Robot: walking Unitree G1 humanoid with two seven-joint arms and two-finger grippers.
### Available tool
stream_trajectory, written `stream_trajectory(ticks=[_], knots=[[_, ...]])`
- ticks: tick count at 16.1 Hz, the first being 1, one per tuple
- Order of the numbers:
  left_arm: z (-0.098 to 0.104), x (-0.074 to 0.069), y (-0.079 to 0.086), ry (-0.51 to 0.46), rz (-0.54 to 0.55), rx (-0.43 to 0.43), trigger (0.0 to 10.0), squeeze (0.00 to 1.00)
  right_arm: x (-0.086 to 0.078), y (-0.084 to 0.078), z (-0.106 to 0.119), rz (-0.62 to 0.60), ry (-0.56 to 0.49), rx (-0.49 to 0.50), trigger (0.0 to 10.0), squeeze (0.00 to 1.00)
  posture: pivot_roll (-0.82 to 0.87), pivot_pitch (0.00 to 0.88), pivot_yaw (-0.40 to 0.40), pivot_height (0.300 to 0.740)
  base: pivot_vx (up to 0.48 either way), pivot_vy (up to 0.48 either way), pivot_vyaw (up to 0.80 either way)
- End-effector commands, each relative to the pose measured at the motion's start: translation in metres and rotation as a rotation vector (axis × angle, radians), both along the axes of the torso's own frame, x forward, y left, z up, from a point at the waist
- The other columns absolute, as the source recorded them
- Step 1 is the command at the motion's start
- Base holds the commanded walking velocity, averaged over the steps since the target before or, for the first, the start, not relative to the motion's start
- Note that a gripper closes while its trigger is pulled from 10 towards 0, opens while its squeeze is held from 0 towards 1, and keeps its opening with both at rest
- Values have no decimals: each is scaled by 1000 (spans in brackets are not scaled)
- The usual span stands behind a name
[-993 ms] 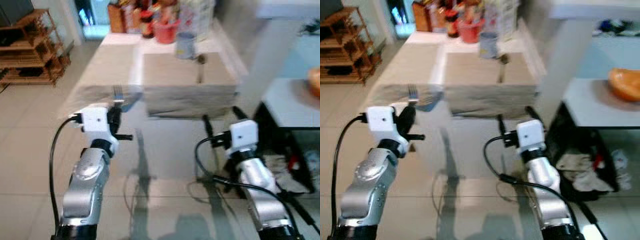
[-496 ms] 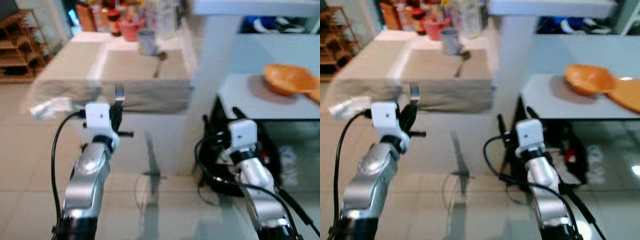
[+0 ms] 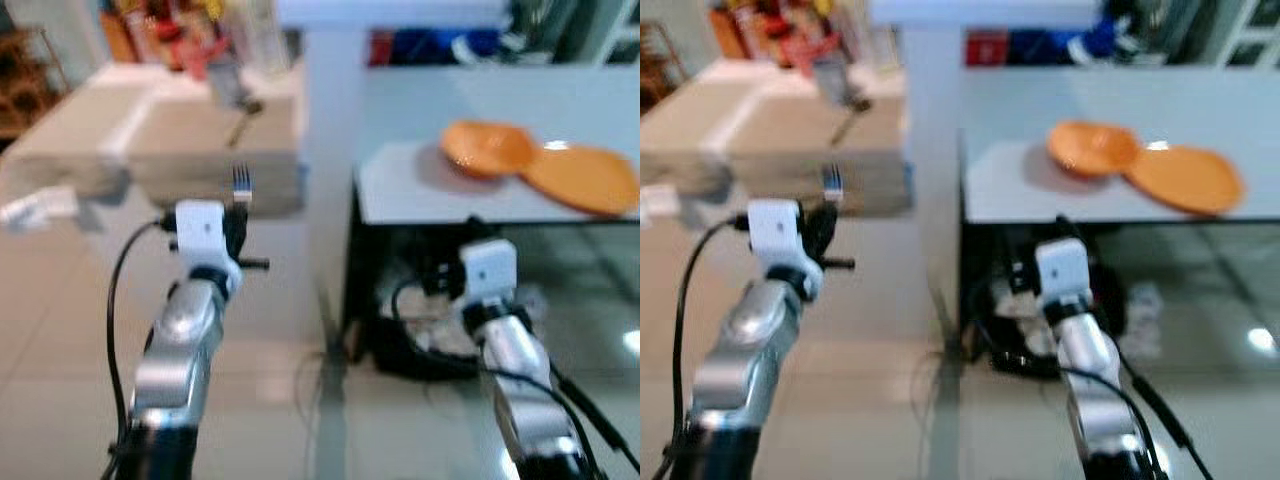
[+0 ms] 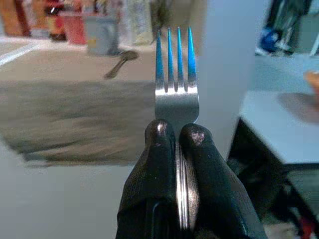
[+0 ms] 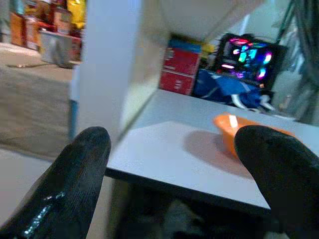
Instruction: Setting the table
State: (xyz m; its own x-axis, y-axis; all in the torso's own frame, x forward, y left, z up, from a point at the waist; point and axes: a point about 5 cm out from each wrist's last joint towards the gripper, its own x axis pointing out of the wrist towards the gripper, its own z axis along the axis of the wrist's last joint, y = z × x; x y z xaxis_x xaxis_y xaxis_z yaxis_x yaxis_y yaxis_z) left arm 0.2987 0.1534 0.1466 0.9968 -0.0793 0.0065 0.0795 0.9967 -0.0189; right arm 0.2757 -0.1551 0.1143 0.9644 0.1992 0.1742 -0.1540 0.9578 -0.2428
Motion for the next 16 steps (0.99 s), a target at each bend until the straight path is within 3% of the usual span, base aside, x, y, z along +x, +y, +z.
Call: stream_trajectory(ticks=[1,5,9,13,16], knots=[[-2,1,5,10,24,13,0,0,0,7,4,22,-21,3,10000,0,-85,0,63,740,0,-458,0],[-3,1,3,13,19,17,0,0,-1,5,4,14,-23,-9,10000,12,-90,0,63,740,0,-457,572],[-3,3,2,3,9,37,0,0,-2,4,4,8,-24,-16,10000,0,-93,0,64,740,0,-450,0],[-2,4,2,-3,6,40,0,0,-1,4,4,2,-17,-17,10000,0,-93,0,65,740,0,-426,-727],[-2,5,2,-6,15,37,0,0,-1,5,4,5,-19,-26,10000,0,-94,0,63,740,169,-406,0]])
